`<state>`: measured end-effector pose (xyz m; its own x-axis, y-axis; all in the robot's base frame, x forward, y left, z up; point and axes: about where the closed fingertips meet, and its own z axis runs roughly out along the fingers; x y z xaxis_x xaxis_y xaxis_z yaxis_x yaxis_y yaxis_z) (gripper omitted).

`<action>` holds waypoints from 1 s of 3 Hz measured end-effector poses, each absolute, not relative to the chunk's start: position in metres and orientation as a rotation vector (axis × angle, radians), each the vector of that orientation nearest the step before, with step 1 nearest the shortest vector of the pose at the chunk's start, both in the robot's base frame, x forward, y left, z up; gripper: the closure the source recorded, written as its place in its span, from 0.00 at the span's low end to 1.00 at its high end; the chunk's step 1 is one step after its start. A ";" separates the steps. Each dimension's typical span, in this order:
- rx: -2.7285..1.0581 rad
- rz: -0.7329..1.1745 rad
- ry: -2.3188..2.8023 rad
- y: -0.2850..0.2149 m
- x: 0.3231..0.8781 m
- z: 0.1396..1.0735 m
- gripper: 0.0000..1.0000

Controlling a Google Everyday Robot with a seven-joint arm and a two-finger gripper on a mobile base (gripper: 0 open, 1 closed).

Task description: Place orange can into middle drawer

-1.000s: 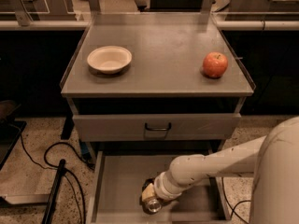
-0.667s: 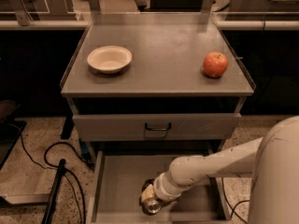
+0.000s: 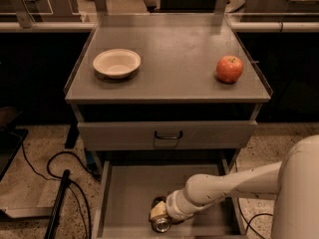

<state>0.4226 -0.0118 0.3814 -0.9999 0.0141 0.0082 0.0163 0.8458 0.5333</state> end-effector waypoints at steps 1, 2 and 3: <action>-0.020 -0.922 -3.000 -0.006 0.429 0.372 1.00; -0.020 -0.923 -3.000 -0.006 0.429 0.372 0.81; -0.020 -0.923 -3.000 -0.006 0.429 0.372 0.50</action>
Offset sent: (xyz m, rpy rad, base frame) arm 0.0047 0.0048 -0.0075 0.0273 -0.0011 0.0018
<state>0.4289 -0.0056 0.3718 -0.9999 0.0114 0.0068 0.0133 0.8270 0.5620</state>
